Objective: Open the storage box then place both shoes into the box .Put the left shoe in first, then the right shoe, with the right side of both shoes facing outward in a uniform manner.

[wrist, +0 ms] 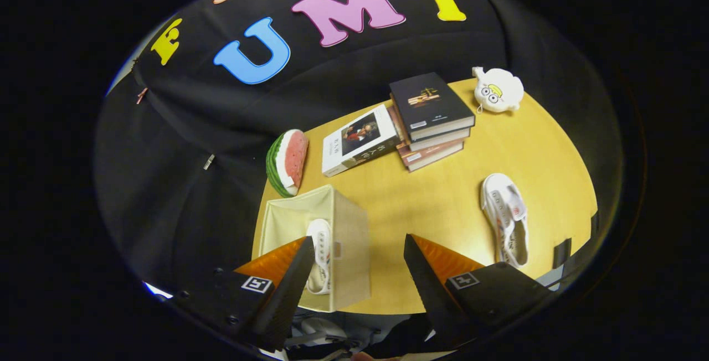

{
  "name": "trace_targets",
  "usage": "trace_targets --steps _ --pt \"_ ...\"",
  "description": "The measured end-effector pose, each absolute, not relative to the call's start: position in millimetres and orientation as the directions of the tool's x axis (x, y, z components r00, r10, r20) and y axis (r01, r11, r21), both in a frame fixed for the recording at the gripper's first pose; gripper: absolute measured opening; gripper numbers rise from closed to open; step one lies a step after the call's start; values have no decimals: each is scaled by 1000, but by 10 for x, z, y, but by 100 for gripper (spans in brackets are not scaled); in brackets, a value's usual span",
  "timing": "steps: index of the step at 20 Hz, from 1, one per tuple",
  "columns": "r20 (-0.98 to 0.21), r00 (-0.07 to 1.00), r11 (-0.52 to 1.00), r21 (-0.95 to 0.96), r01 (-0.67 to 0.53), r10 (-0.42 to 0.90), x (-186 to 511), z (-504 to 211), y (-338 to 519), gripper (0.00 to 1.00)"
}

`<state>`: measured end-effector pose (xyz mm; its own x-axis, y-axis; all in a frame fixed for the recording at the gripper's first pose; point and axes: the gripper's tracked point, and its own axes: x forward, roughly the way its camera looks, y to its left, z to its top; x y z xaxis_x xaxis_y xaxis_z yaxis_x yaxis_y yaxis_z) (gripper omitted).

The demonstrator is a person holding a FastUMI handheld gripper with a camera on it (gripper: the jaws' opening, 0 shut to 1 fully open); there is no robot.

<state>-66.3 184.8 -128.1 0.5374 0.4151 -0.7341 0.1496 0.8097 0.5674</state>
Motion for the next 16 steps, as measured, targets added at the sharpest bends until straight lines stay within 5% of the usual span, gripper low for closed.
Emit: trace_targets --steps 8,16 --pt "-828 503 925 356 132 247 -1226 -2254 369 99" --pt "-897 385 953 280 117 217 -1526 -3401 42 99"
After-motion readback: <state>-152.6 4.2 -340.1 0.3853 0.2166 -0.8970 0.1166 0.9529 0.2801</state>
